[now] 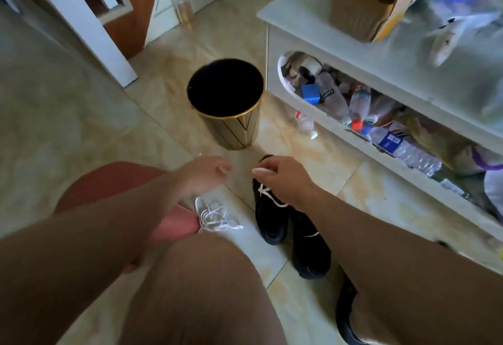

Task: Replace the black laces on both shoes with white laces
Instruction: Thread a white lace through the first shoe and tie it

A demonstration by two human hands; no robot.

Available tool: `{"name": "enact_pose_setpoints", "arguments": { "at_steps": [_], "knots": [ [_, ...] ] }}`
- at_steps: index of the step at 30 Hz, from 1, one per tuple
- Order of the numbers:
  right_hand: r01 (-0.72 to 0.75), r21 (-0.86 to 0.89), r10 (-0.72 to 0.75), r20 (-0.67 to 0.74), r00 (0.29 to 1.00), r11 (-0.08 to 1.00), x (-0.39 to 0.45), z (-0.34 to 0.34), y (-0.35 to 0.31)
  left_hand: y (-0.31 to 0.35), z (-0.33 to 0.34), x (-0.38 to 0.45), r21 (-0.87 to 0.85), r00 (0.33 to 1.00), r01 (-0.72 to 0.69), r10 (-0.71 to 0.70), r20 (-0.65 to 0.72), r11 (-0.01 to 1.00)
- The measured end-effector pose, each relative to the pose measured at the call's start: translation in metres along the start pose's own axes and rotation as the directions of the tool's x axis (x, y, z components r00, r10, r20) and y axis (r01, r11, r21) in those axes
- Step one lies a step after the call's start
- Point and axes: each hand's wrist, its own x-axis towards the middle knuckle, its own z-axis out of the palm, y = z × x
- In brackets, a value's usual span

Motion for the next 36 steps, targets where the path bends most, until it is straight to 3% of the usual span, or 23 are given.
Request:
{"name": "enact_pose_setpoints", "arguments": {
  "at_steps": [5,10,14,17,19,21,23,25,27,33,36],
  "knots": [
    [-0.033,-0.142,0.055,0.16,0.986,0.989,0.037,0.06,0.041,-0.078,0.103,0.036,0.27,0.995,-0.02,-0.007,0.096,0.963],
    [-0.05,-0.243,0.122,0.291,0.949,0.969,0.05,0.105,0.065,-0.114,0.172,0.054,0.208,0.971,0.098,-0.139,0.193,0.973],
    [-0.182,-0.146,0.214,0.252,0.944,0.972,0.042,0.119,0.08,-0.124,0.195,0.058,0.247,0.99,0.099,-0.121,0.077,0.964],
    [-0.198,-0.101,0.216,0.219,0.951,0.975,0.037,0.117,0.085,-0.13,0.193,0.05,0.245,0.986,0.104,-0.133,0.104,0.964],
    [-0.152,-0.126,0.175,0.198,0.965,0.98,0.036,0.112,0.083,-0.125,0.179,0.042,0.131,0.99,0.141,-0.144,0.006,0.981],
    [-0.083,-0.182,0.119,0.193,0.974,0.98,0.034,0.103,0.072,-0.11,0.153,0.031,-0.099,0.973,0.146,-0.161,-0.168,0.984],
    [-0.043,-0.16,0.071,0.175,0.982,0.986,0.033,0.092,0.053,-0.09,0.103,0.014,-0.393,0.919,0.1,-0.236,-0.316,0.914],
    [-0.024,-0.093,0.037,0.14,0.989,0.995,0.031,0.078,0.03,-0.082,0.045,-0.016,-0.564,0.875,-0.04,-0.244,-0.418,0.825],
    [0.004,-0.01,-0.003,0.114,0.993,1.0,0.024,0.063,0.005,-0.091,-0.006,-0.053,-0.62,0.811,-0.157,-0.258,-0.525,0.769],
    [0.072,0.052,-0.069,-0.044,0.997,0.996,-0.011,0.029,-0.044,-0.151,-0.101,-0.155,-0.662,0.647,-0.218,-0.401,-0.648,0.717],
    [0.078,0.055,-0.073,-0.083,0.994,0.995,-0.027,0.021,-0.064,-0.143,-0.127,-0.199,-0.632,0.467,-0.377,-0.45,-0.761,0.677]
  ]
}}
